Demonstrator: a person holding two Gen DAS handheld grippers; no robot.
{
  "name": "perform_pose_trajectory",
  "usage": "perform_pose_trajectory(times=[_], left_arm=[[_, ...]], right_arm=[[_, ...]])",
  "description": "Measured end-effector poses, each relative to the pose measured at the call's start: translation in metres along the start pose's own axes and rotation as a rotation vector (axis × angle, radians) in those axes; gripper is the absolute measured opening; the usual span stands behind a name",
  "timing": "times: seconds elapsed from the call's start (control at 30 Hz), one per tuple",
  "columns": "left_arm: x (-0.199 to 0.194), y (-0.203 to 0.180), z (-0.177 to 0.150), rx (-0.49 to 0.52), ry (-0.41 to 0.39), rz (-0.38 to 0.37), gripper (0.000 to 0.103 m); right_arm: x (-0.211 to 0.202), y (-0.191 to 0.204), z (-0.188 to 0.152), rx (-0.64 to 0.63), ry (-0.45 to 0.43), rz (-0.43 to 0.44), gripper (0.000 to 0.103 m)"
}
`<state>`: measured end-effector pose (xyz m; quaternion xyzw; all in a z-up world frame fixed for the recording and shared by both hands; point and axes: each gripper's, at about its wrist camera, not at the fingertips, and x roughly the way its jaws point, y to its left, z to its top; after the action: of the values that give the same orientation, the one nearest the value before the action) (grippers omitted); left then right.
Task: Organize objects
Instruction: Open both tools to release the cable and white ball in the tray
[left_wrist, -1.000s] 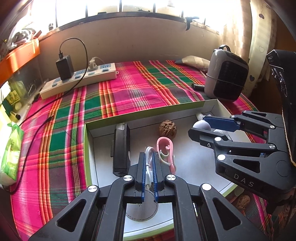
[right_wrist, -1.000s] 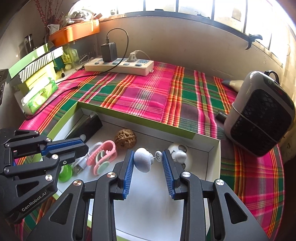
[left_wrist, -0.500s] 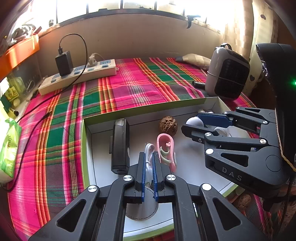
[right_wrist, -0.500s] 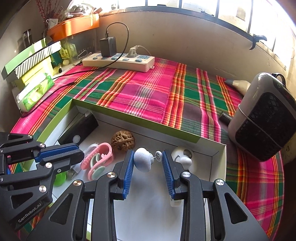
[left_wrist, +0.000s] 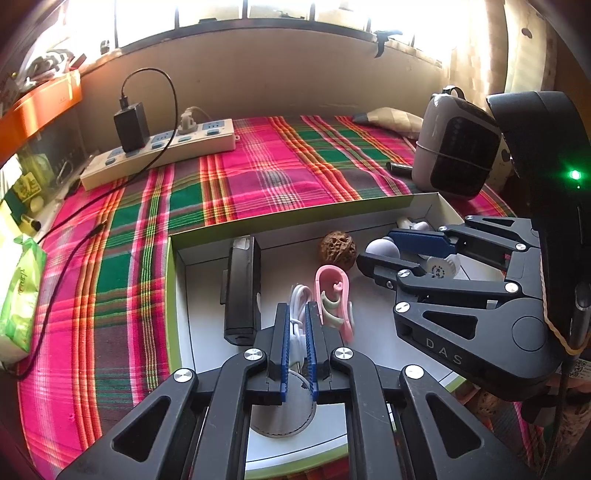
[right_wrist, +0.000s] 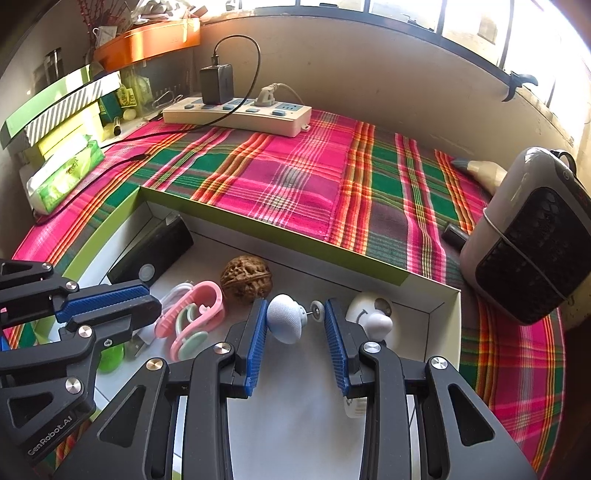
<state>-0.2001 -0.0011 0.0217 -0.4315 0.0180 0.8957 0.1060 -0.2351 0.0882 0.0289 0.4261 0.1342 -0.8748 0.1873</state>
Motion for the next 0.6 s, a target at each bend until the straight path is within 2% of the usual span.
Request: perform_pose_trajectory(times=[0.6], left_arm=[[-0.0052, -0.0025, -0.0009, 0.010, -0.003, 0.047, 0.023]], right_arm=[[-0.0015, 0.0018, -0.0014, 0.004, -0.004, -0.012, 0.033]])
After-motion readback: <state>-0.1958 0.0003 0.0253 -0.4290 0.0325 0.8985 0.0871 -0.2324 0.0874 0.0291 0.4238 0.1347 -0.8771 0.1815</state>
